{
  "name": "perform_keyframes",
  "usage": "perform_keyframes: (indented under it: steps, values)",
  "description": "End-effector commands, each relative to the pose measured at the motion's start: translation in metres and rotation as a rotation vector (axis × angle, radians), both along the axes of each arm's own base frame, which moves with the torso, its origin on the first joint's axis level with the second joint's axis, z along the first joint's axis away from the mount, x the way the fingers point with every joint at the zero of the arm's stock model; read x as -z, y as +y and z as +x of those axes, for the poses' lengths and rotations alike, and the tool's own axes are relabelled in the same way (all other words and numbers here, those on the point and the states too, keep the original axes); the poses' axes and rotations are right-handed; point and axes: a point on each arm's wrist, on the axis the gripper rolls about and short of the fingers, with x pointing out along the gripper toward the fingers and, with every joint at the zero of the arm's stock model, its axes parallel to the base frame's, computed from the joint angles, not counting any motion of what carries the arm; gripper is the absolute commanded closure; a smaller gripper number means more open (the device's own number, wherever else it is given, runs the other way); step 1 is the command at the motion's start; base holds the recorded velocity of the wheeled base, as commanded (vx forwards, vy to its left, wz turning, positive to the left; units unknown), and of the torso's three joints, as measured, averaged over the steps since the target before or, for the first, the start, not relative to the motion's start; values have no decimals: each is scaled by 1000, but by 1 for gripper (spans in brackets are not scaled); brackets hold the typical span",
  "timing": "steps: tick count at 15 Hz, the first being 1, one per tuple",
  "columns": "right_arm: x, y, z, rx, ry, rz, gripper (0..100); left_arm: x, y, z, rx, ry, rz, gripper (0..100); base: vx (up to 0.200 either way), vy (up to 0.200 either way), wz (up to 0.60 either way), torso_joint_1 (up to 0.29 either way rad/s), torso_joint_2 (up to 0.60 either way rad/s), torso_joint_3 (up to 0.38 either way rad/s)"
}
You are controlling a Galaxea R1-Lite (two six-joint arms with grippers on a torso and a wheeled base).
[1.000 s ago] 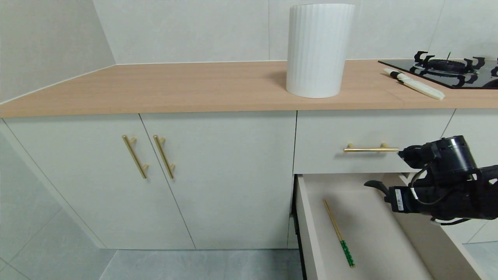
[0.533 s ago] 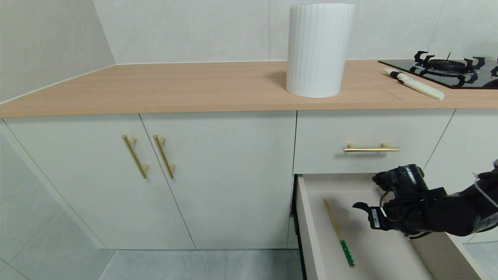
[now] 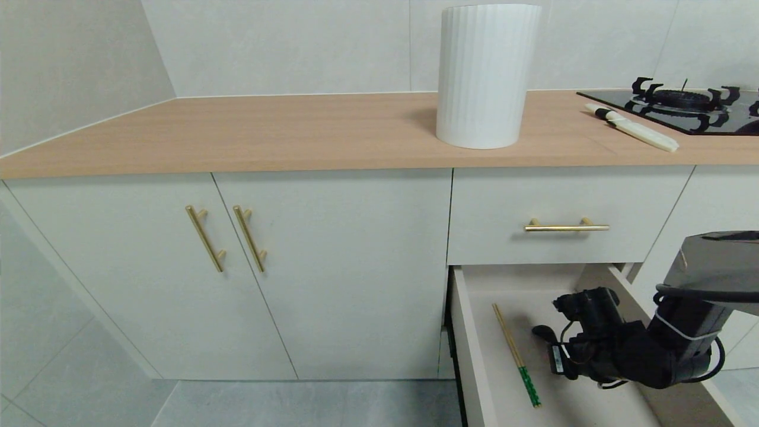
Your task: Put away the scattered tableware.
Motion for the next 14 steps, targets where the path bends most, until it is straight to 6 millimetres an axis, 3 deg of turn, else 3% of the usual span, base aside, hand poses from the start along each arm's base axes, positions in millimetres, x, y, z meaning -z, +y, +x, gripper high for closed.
perform_keyframes:
  steps: [1,11,12,14]
  values:
    - [13,0,-1,1,37,-9,100,0,0,0,0,1,0,0,0,0,0,0,0,0]
    - [13,0,0,1,36,-9,100,0,0,0,0,1,0,0,0,0,0,0,0,0]
    - [13,0,0,1,36,-9,0,0,0,0,0,1,0,0,0,0,0,0,0,0]
    - [13,0,0,1,36,-9,0,0,0,0,-2,1,0,0,0,0,0,0,0,0]
